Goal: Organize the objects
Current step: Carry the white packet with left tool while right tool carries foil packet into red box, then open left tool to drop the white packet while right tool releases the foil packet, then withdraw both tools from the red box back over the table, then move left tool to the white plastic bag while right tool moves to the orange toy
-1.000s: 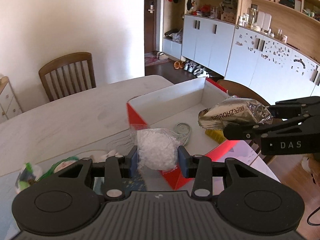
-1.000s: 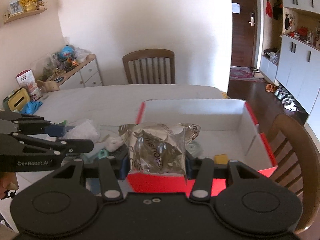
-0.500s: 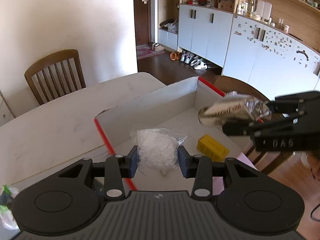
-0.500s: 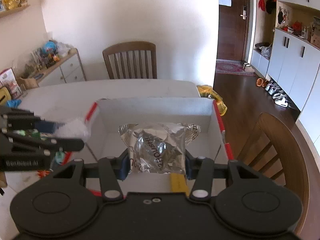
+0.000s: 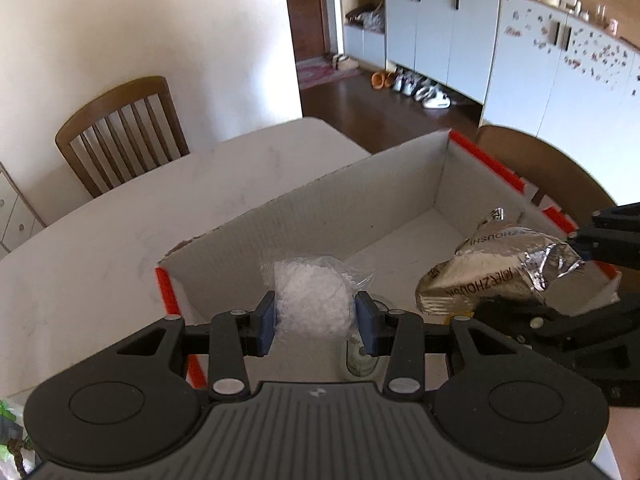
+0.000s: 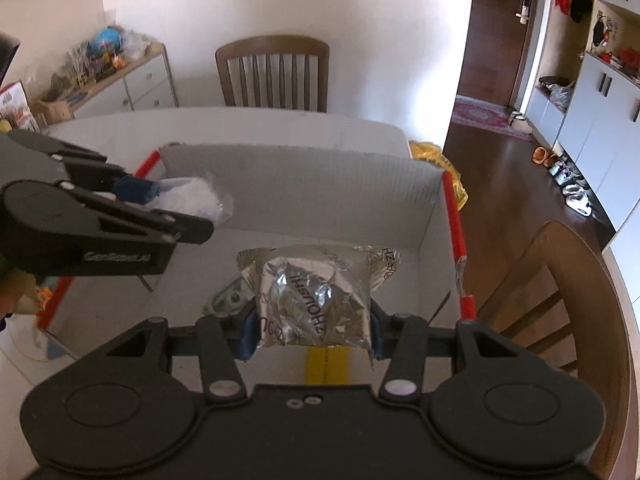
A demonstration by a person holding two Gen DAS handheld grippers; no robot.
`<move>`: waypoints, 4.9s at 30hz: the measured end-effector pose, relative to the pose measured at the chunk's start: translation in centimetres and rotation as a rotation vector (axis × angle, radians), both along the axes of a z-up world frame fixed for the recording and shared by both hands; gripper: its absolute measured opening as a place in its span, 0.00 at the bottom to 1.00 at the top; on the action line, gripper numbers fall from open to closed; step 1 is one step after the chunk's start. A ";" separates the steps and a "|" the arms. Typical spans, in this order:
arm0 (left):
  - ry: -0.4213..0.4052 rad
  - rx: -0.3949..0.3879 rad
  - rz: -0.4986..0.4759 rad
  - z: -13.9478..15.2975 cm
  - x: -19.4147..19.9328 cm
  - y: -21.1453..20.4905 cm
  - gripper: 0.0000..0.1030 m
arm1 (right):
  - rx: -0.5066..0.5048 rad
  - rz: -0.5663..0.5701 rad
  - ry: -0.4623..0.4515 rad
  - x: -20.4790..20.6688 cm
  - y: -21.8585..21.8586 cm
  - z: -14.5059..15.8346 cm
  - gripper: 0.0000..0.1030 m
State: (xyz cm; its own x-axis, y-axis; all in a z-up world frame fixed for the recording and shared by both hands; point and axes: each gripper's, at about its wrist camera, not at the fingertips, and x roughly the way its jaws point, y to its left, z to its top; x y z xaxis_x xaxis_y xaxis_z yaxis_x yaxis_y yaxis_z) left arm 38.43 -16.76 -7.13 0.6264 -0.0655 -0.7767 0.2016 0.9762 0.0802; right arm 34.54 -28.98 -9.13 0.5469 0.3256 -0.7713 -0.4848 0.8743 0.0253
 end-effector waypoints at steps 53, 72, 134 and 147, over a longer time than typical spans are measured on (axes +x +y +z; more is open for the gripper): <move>0.161 -0.067 0.011 -1.3 1.3 0.6 0.61 | -0.059 0.050 0.022 0.0 -0.5 1.2 0.80; -0.004 -0.184 -0.010 5.1 -5.8 5.1 0.61 | 0.086 -0.011 -0.064 -5.3 -0.7 6.3 0.80; -0.105 -0.190 0.293 -0.3 -19.6 36.7 1.00 | 0.170 0.048 -0.012 -14.3 21.6 2.0 0.97; -0.074 -0.166 0.353 -5.0 -17.6 41.3 1.00 | 0.085 0.118 0.045 -13.4 24.8 -1.8 0.94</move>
State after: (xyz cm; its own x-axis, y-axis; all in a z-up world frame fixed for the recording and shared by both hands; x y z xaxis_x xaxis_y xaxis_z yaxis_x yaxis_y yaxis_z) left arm 20.79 24.51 -12.11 0.6868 0.0432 -0.7255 -0.1493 0.9853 -0.0827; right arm 21.13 -4.16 -10.96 0.4661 0.4509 -0.7612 -0.5807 0.8050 0.1213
